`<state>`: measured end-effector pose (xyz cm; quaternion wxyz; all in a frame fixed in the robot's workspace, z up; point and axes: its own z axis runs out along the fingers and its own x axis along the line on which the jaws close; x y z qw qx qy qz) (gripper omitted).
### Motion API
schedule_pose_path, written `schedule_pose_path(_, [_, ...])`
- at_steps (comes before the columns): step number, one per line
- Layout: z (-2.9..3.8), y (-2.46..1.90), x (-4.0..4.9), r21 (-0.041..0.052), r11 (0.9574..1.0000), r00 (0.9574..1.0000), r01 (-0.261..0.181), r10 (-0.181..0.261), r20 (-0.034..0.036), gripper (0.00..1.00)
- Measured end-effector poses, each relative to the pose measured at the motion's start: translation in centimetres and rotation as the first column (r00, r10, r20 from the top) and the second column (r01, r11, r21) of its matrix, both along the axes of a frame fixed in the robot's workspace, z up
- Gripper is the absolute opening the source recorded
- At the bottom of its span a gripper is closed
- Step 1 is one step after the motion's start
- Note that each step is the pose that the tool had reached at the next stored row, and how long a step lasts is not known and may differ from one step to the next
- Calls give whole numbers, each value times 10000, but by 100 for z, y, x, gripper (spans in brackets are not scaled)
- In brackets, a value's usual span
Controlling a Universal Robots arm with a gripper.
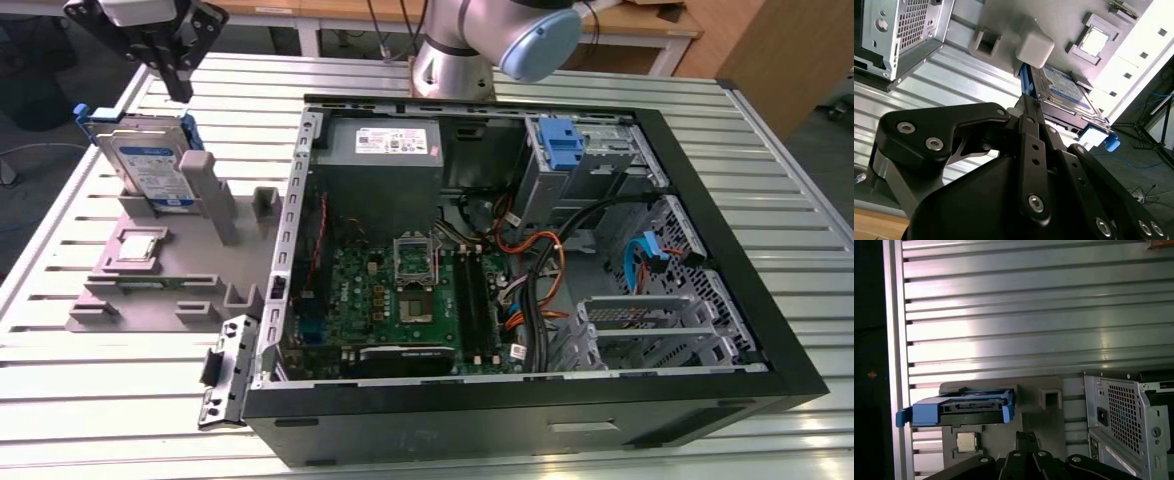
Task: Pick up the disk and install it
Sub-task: 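Reach for the disk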
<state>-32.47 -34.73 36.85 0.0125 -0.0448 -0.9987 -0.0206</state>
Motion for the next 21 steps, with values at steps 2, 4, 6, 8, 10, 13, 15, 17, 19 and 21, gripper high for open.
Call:
schedule_pose_path(2, [-10,30,-44,-1,10000,10000,0,0,-1,11])
schedule_pose_path(4, [-21,57,-89,0,10000,10000,-1,1,-1,11])
schedule_pose_path(6, [-33,81,-137,0,10000,10000,0,0,-1,11])
schedule_pose_path(8, [-43,100,-188,-1,10000,10000,0,0,-2,11])
schedule_pose_path(10, [-52,112,-235,0,10000,10000,0,0,-1,11])
schedule_pose_path(13, [-66,122,-293,-2,10000,10000,0,0,-1,11])
schedule_pose_path(15, [-76,127,-325,-16,10000,10000,0,0,-1,11])
schedule_pose_path(17, [-84,131,-349,-59,10000,10000,-1,1,2,11])
schedule_pose_path(19, [-89,132,-370,-116,9999,10000,-7,7,11,11])
schedule_pose_path(21, [-96,133,-391,-164,9999,10000,-15,16,27,11])
